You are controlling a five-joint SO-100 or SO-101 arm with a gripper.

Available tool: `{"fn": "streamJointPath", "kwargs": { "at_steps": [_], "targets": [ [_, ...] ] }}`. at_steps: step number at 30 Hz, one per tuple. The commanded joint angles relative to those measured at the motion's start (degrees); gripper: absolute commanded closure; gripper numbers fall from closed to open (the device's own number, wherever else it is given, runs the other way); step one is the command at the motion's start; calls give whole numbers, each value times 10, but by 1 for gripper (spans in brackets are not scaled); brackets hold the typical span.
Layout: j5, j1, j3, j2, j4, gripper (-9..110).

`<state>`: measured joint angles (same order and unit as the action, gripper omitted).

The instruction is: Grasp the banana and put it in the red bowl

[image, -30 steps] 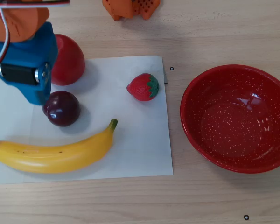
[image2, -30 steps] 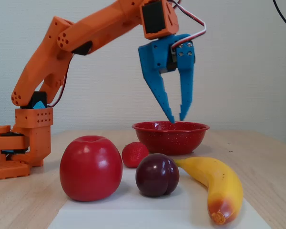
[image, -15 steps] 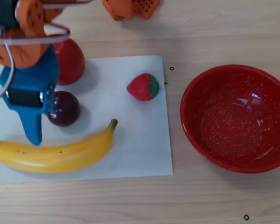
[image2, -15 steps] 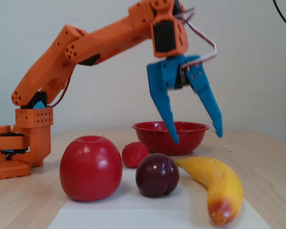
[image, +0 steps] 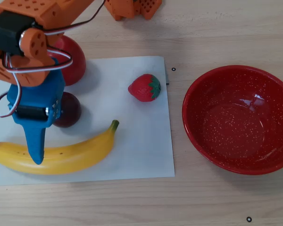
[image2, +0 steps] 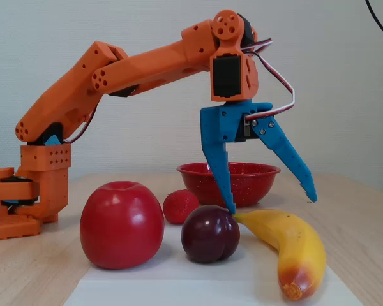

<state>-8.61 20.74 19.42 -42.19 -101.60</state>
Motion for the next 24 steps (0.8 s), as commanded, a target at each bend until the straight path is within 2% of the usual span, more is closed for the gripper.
{"fn": "streamJointPath", "kwargs": {
  "at_steps": [1, 14, 24],
  "targets": [
    [4, -5, -66, -28, 24, 56],
    [-7, -10, -77, 17, 62, 44],
    [-13, -18, -68, 41, 78, 42]
  ]
}}
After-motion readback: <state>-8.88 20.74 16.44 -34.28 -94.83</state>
